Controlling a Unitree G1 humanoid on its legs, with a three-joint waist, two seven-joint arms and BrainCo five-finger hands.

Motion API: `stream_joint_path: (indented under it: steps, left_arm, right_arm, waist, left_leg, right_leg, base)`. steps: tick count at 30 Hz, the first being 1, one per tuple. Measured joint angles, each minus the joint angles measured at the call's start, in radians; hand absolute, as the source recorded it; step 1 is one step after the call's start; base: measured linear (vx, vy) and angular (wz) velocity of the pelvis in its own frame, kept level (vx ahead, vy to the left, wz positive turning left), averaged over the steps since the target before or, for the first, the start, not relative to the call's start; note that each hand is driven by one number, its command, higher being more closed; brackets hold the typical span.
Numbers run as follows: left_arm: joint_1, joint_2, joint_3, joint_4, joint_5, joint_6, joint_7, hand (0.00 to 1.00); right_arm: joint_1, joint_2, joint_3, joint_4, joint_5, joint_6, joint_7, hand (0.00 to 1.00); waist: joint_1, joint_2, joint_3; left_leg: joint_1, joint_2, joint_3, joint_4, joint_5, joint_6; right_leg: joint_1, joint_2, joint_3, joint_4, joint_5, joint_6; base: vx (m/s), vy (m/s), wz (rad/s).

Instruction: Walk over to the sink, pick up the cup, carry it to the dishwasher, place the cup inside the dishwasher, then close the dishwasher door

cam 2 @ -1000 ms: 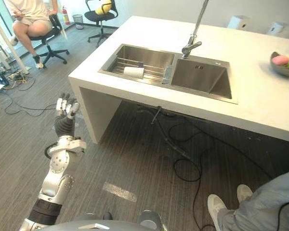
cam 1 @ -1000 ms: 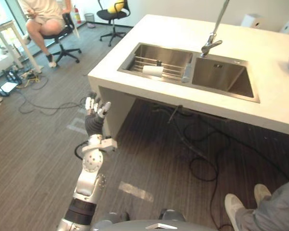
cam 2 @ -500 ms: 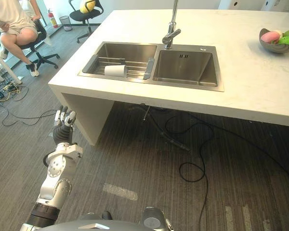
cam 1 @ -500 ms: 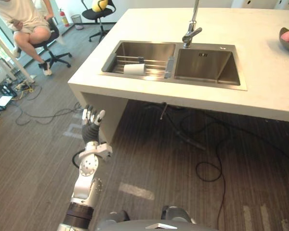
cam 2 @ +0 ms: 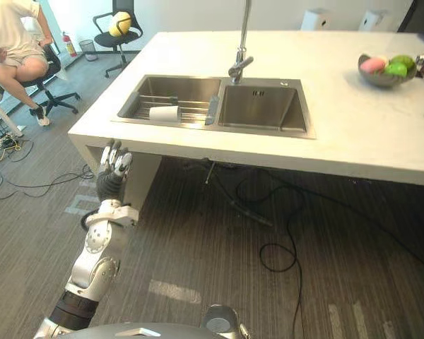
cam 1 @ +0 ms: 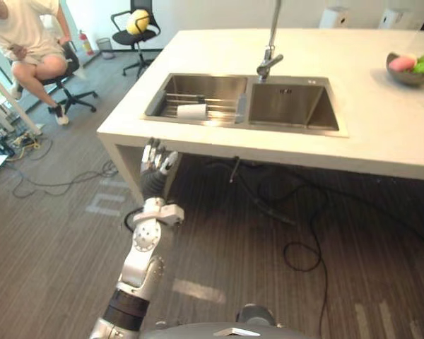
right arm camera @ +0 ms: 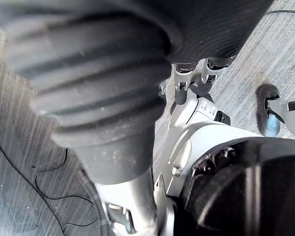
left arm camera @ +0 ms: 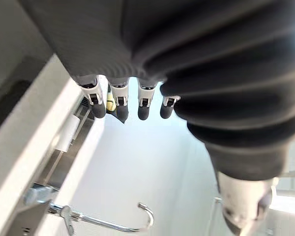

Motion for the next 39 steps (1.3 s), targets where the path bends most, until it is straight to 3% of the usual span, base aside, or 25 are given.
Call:
stream_joint_path:
  steps: [3, 4, 5, 6, 7, 8, 10, 12, 15, 16, 17, 18, 19, 21, 24, 26, 28, 30, 31, 32, 33, 34, 36, 37, 39]
  left_arm:
    - [-0.015, 0.022, 0.002, -0.023, 0.047, -0.016, 0.029, 0.00]
    - [-0.015, 0.032, 0.008, -0.044, 0.051, -0.016, 0.037, 0.00]
    - [-0.018, 0.040, 0.017, -0.066, 0.050, -0.024, 0.037, 0.00]
    - [-0.016, 0.040, 0.037, -0.080, 0.049, -0.025, 0.034, 0.00]
    - [-0.016, 0.046, 0.052, -0.086, 0.048, -0.026, 0.031, 0.00]
    - [-0.019, 0.052, 0.067, -0.090, 0.040, -0.039, 0.010, 0.00]
    - [-0.032, 0.063, 0.071, -0.112, 0.030, -0.051, -0.030, 0.00]
    - [-0.056, 0.066, 0.064, -0.144, 0.030, -0.055, -0.056, 0.00]
    - [-0.076, 0.078, 0.049, -0.188, 0.031, -0.052, -0.072, 0.00]
    - [-0.078, 0.078, 0.048, -0.186, 0.031, -0.046, -0.075, 0.00]
    - [-0.077, 0.078, 0.048, -0.185, 0.031, -0.045, -0.079, 0.00]
    - [-0.077, 0.080, 0.051, -0.187, 0.032, -0.046, -0.089, 0.00]
    - [-0.077, 0.104, 0.056, -0.168, 0.032, -0.048, -0.095, 0.00]
    - [-0.077, 0.110, 0.059, -0.163, 0.033, -0.046, -0.099, 0.00]
    - [-0.076, 0.109, 0.053, -0.163, 0.033, -0.023, -0.116, 0.00]
    - [-0.076, 0.107, 0.049, -0.166, 0.032, -0.013, -0.140, 0.00]
    - [-0.076, 0.105, 0.036, -0.175, 0.034, 0.000, -0.157, 0.00]
    - [-0.075, 0.104, 0.032, -0.204, 0.051, 0.019, -0.154, 0.00]
    - [-0.073, 0.104, 0.031, -0.207, 0.052, 0.023, -0.151, 0.00]
    - [-0.067, 0.101, 0.032, -0.205, 0.051, 0.030, -0.142, 0.00]
    - [-0.057, 0.099, 0.029, -0.201, 0.051, 0.031, -0.128, 0.00]
    - [-0.054, 0.098, 0.023, -0.201, 0.051, 0.030, -0.124, 0.00]
    - [-0.058, 0.099, -0.024, -0.199, 0.056, 0.012, -0.108, 0.00]
    - [-0.061, 0.100, -0.036, -0.196, 0.062, 0.006, -0.101, 0.00]
    - [-0.077, 0.100, -0.060, -0.185, 0.083, -0.002, -0.065, 0.00]
  right_arm:
    - [-0.013, -0.008, 0.008, 0.002, -0.122, -0.020, -0.004, 0.00]
    - [-0.016, -0.018, 0.020, 0.008, -0.149, -0.021, -0.008, 0.00]
    - [-0.019, -0.045, 0.033, 0.019, -0.155, -0.019, -0.017, 0.00]
    - [-0.024, -0.073, 0.033, 0.022, -0.152, -0.016, -0.020, 0.00]
    - [-0.036, -0.078, 0.033, 0.023, -0.149, -0.015, -0.020, 0.00]
    - [-0.046, -0.100, 0.025, 0.023, -0.128, -0.016, -0.019, 0.00]
    - [-0.065, -0.119, 0.008, 0.019, -0.108, -0.017, -0.019, 0.00]
    - [-0.086, -0.120, 0.000, 0.011, -0.108, -0.012, -0.020, 0.00]
    - [-0.117, -0.122, -0.007, 0.006, -0.079, 0.014, -0.027, 0.00]
    - [-0.116, -0.122, -0.029, 0.021, -0.046, 0.027, -0.030, 0.00]
    - [-0.115, -0.122, -0.051, 0.042, -0.017, 0.034, -0.032, 0.00]
    - [-0.107, -0.124, -0.078, 0.056, 0.010, 0.043, -0.042, 0.00]
    - [-0.122, -0.091, -0.096, 0.082, 0.020, 0.046, -0.048, 0.00]
    - [-0.125, -0.072, -0.100, 0.090, 0.021, 0.052, -0.050, 0.00]
    - [-0.103, -0.060, -0.124, 0.142, 0.022, 0.057, -0.070, 0.00]
    - [-0.074, -0.061, -0.134, 0.153, 0.025, 0.044, -0.074, 0.00]
    - [-0.055, -0.056, -0.128, 0.155, 0.025, 0.022, -0.089, 0.00]
    - [-0.065, -0.040, -0.103, 0.149, 0.023, 0.007, -0.125, 0.00]
    - [-0.073, -0.035, -0.091, 0.143, 0.025, 0.003, -0.140, 0.00]
    - [-0.074, -0.031, -0.082, 0.114, 0.023, 0.002, -0.161, 0.00]
    - [-0.075, -0.030, -0.058, 0.084, 0.021, 0.003, -0.177, 0.00]
    - [-0.075, -0.030, -0.044, 0.069, 0.020, 0.002, -0.182, 0.00]
    - [-0.066, -0.024, -0.014, 0.013, 0.012, 0.013, -0.226, 0.00]
    - [-0.059, -0.020, -0.008, -0.003, 0.012, 0.018, -0.238, 0.00]
    - [-0.039, -0.016, 0.001, -0.023, 0.014, 0.035, -0.256, 0.00]
  waist:
    - [0.002, -0.005, -0.008]
    - [0.010, -0.010, -0.008]
    - [0.010, 0.034, 0.022]
    - [0.015, 0.039, 0.027]
    - [0.020, 0.033, 0.038]
    - [0.024, 0.047, 0.037]
    - [0.024, 0.059, 0.036]
    - [0.027, 0.051, 0.035]
    - [0.039, 0.051, 0.035]
    - [0.039, 0.054, 0.035]
    - [0.039, 0.062, 0.033]
    - [0.047, 0.082, 0.024]
    - [0.029, 0.026, 0.023]
    - [0.034, 0.005, 0.027]
    - [0.027, 0.002, 0.025]
    - [0.026, 0.011, 0.007]
    - [0.031, 0.019, -0.007]
    - [0.037, 0.012, -0.002]
    - [0.042, 0.011, 0.003]
    - [0.038, 0.010, 0.013]
    - [0.030, 0.012, 0.016]
    - [0.027, 0.015, 0.018]
    - [0.012, 0.032, 0.024]
    - [0.009, 0.032, 0.023]
    - [0.004, 0.032, 0.025]
  left_leg:
    - [-0.047, 0.045, 0.001, 0.106, -0.048, -0.022]
    - [-0.087, 0.099, -0.008, 0.264, -0.086, -0.015]
    - [-0.218, 0.208, -0.054, 0.585, -0.110, -0.010]
    - [-0.305, 0.270, -0.113, 0.785, -0.031, 0.009]
    - [-0.335, 0.276, -0.129, 0.838, 0.003, 0.015]
    - [-0.342, 0.276, -0.137, 0.859, 0.001, 0.020]
    - [-0.337, 0.250, -0.114, 0.763, -0.051, 0.018]
    - [-0.333, 0.181, -0.107, 0.538, -0.047, 0.011]
    - [-0.328, 0.103, -0.136, 0.196, 0.091, -0.041]
    - [-0.303, 0.089, -0.145, 0.085, 0.173, -0.059]
    - [-0.284, 0.091, -0.144, 0.035, 0.238, -0.058]
    - [-0.260, 0.111, -0.144, 0.035, 0.289, 0.010]
    - [-0.262, 0.075, -0.118, 0.087, 0.256, 0.026]
    - [-0.278, 0.066, -0.109, 0.141, 0.176, 0.032]
    - [-0.321, 0.058, -0.117, 0.297, 0.026, 0.048]
    - [-0.303, 0.035, -0.118, 0.295, -0.002, 0.056]
    - [-0.276, 0.015, -0.113, 0.263, -0.011, 0.065]
    - [-0.238, -0.003, -0.101, 0.239, -0.028, 0.074]
    - [-0.198, -0.011, -0.089, 0.210, -0.032, 0.075]
    - [-0.146, -0.012, -0.085, 0.180, -0.038, 0.074]
    - [-0.102, -0.007, -0.094, 0.150, -0.041, 0.069]
    - [-0.084, -0.004, -0.105, 0.133, -0.040, 0.065]
    - [-0.036, 0.036, -0.137, 0.108, -0.053, 0.038]
    - [-0.028, 0.045, -0.145, 0.109, -0.058, 0.030]
    - [-0.006, 0.081, -0.162, 0.133, -0.080, -0.005]
  right_leg:
    - [0.000, 0.023, -0.028, 0.049, -0.064, -0.029]
    - [0.024, 0.048, -0.034, 0.052, -0.102, -0.049]
    - [0.045, 0.085, -0.057, 0.071, -0.124, -0.054]
    - [0.079, 0.099, -0.065, 0.080, -0.143, -0.062]
    - [0.099, 0.094, -0.064, 0.078, -0.151, -0.061]
    - [0.137, 0.087, -0.068, 0.061, -0.155, -0.061]
    - [0.173, 0.063, -0.074, 0.036, -0.158, -0.053]
    - [0.189, 0.029, -0.072, 0.002, -0.149, -0.035]
    - [0.220, -0.004, -0.050, -0.053, -0.128, 0.003]
    - [0.250, -0.004, -0.046, -0.067, -0.127, 0.012]
    - [0.269, 0.004, -0.034, -0.076, -0.135, 0.027]
    - [0.289, 0.021, -0.007, -0.081, -0.167, 0.073]
    - [0.301, -0.025, 0.012, -0.078, -0.173, 0.083]
    - [0.299, -0.041, 0.034, -0.100, -0.161, 0.073]
    - [0.333, -0.065, 0.062, -0.122, -0.122, 0.070]
    - [0.318, -0.087, 0.063, -0.059, -0.087, 0.062]
    - [0.242, -0.117, 0.092, 0.092, -0.034, 0.090]
    - [0.121, -0.159, 0.130, 0.313, 0.089, 0.179]
    - [0.076, -0.181, 0.137, 0.401, 0.164, 0.155]
    - [0.032, -0.201, 0.126, 0.501, 0.153, 0.114]
    - [-0.007, -0.201, 0.075, 0.542, 0.036, 0.058]
    - [-0.026, -0.194, 0.045, 0.534, -0.006, 0.051]
    - [-0.082, -0.138, -0.001, 0.311, -0.057, 0.044]
    - [-0.095, -0.130, 0.007, 0.247, -0.043, 0.044]
    - [-0.109, -0.110, 0.017, 0.082, 0.058, 0.040]
  base:
    - [0.06, -0.082, 0.02]
    - [0.13, -0.176, 0.14]
    - [0.14, -0.149, 0.18]
    - [0.15, -0.092, 0.18]
    - [0.19, -0.042, 0.08]
    - [0.23, -0.006, 0.08]
    - [0.23, 0.013, 0.09]
    - [0.21, 0.048, 0.02]
    - [0.28, 0.105, -0.20]
    - [0.35, 0.178, -0.17]
    - [0.43, 0.274, -0.48]
    - [0.42, 0.275, -0.46]
    - [0.38, 0.253, -0.55]
    - [0.24, 0.153, -0.30]
    - [0.22, 0.188, -0.08]
    - [0.28, 0.211, 0.05]
    - [0.25, 0.153, 0.06]
    - [0.18, 0.082, -0.11]
    - [0.19, 0.049, -0.28]
    - [0.22, 0.015, -0.27]
    - [0.17, -0.018, -0.14]
    - [0.16, -0.049, -0.01]
    - [0.18, -0.094, 0.19]
    - [0.23, -0.169, 0.42]
    - [0.29, -0.257, 0.44]
